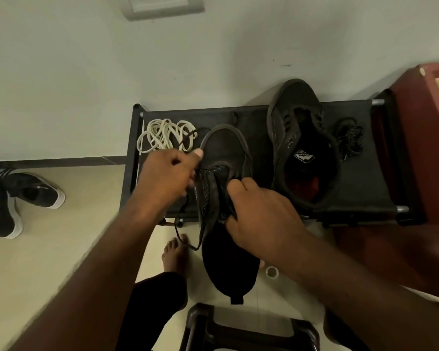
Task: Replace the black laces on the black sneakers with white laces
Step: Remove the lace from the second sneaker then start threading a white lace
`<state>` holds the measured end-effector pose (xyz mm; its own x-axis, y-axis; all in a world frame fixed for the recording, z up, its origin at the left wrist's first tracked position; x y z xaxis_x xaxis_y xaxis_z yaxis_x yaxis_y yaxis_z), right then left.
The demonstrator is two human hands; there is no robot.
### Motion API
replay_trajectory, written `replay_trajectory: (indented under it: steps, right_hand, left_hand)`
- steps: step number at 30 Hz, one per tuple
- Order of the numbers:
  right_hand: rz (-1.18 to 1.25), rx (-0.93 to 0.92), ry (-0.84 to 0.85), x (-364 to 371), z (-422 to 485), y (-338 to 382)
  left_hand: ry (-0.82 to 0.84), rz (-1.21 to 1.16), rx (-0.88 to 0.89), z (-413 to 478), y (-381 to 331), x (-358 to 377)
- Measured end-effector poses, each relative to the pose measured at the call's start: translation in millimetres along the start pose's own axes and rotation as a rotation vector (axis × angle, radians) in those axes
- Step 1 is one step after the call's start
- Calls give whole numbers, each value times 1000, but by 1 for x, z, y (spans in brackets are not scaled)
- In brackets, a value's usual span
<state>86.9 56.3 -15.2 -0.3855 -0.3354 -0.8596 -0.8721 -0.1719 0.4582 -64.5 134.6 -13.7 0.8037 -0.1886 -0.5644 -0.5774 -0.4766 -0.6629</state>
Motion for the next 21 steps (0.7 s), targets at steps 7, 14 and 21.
replay_trajectory:
  steps: [7,14,21]
  right_hand:
    - [-41,13,2,3,1,2]
    - [-49,30,22,2,0,1]
    - [81,42,33,8,2,-4]
  left_hand:
    - [217,184,133,-1,5,5]
    - [3,418,365,-13,-13,1]
    - [556,267,473,-77,-44,-2]
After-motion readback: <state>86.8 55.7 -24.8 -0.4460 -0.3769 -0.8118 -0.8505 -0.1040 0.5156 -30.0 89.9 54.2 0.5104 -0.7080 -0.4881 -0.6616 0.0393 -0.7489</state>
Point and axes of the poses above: each hand's wrist, its own z-axis towards the middle knuckle, its own x-axis out of the palm, y = z × x, the point moved 3 cm from there along z, towards the middle knuckle, and after that the axes turned 7 degrees about -x, right-handed, at the moved point
